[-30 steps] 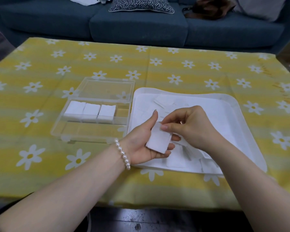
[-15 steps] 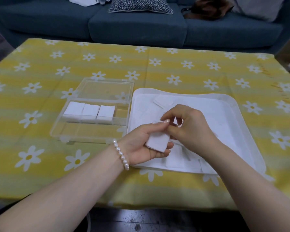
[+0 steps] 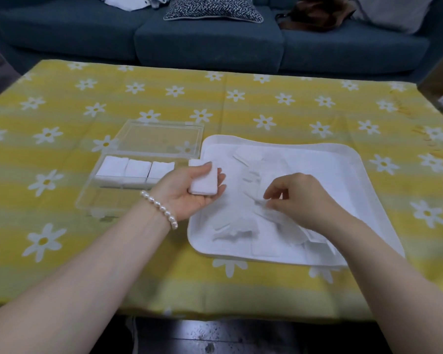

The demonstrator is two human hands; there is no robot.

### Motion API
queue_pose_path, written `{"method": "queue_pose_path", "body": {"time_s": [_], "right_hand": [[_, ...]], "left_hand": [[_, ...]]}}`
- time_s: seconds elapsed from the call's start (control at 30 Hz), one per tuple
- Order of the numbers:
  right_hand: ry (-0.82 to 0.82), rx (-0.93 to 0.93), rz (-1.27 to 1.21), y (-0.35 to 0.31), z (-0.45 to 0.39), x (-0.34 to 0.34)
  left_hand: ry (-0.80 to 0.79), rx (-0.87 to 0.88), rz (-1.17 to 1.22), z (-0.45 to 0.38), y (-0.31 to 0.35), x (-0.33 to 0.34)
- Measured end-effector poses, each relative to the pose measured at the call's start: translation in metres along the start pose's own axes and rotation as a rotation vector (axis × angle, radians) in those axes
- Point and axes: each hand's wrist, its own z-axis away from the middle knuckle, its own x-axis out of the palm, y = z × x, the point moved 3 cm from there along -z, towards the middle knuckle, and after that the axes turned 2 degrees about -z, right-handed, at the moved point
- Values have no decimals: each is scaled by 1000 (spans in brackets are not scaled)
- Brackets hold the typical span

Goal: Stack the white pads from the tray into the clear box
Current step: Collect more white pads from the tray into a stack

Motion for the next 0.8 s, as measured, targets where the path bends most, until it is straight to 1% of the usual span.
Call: {"method": "queue_pose_path", "body": {"time_s": [0.13,0.23,0.3,0.37,0.43,0.53,0.6,0.7,0.8], "right_hand": [[54,-34,119,-5,-5,9],[119,-101,15,-15,-4,19],[107,-199,-31,-27,-2,35],[36,-284,-13,-34,-3,56],[-55,-313,53,-36,-6,71],[-101,-371,127,-36,-10,80],[-154,-373,199,-38,-11,78],[-282,-343,294,-43,-12,77],[-353,-296,314,-46,-13,75]], "left_hand": [[43,9,-44,-2,4,-3],[56,26,-21,-3,9,-6],[60,34,-14,-3,12,-7],[56,36,-10,-2,14,-7],[41,30,-12,-1,13,-6],[3,18,-9,0,12,-4],[-17,17,-8,-1,12,-4],[-32,13,-12,-1,11,-4],[-41,9,-23,0,10,-3]]}}
